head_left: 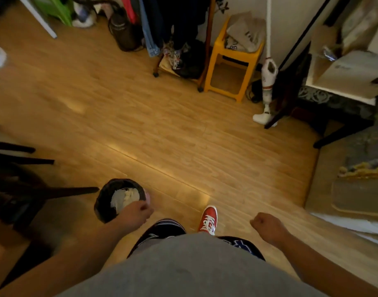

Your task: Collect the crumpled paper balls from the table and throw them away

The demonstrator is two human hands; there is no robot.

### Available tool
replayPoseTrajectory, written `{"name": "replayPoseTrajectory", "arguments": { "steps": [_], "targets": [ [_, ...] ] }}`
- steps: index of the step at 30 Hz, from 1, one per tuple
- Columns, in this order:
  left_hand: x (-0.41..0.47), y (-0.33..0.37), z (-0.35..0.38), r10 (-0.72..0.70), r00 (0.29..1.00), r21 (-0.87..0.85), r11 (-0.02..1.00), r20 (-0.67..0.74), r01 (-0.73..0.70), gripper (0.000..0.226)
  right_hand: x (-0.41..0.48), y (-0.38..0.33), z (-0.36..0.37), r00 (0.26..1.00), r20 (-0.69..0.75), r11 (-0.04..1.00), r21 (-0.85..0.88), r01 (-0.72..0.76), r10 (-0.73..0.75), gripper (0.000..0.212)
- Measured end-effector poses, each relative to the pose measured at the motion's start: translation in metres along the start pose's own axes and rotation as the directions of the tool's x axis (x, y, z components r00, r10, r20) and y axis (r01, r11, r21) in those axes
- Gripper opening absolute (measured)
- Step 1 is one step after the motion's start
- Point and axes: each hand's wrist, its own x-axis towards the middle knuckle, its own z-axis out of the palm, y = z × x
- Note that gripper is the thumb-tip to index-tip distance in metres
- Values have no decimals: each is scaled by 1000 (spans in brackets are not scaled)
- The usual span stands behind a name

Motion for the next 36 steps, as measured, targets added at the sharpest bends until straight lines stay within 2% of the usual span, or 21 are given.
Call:
{"name": "replayPoseTrajectory", "arguments": {
  "steps": [3, 9, 16, 21, 24, 28, 33, 36],
  "targets": [
    [-3, -12, -10, -102, 993, -123, 988, -51, 95, 30, 34, -59, -42, 994, 24, 992, -55, 110, -109, 30],
    [10, -36, -30, -260, 965, -305, 922, -33, 238, 20, 106, -193, -77, 960, 67, 950, -141, 279, -272, 26],
    [73, -38, -100, -345, 939, -358, 876, 1, 323, 20, 169, -319, -109, 952, 112, 929, -213, 302, -284, 26],
    [118, -9, -168, -297, 954, -308, 911, -33, 273, 21, 196, -365, -154, 954, 93, 921, -250, 299, -285, 24],
    [138, 28, -210, -293, 950, -462, 861, -109, 213, 17, 217, -381, -184, 967, 65, 938, -237, 253, -245, 27],
    [175, 77, -260, -276, 954, -631, 763, -120, 142, 21, 259, -402, -217, 982, 77, 951, -245, 188, -174, 30],
    [229, 138, -326, -198, 957, -643, 766, -210, 17, 25, 317, -453, -250, 987, 109, 955, -258, 144, -119, 32],
    [257, 159, -364, -223, 946, -670, 742, -237, 7, 23, 348, -509, -269, 977, 182, 925, -340, 169, -112, 30]
  ]
}}
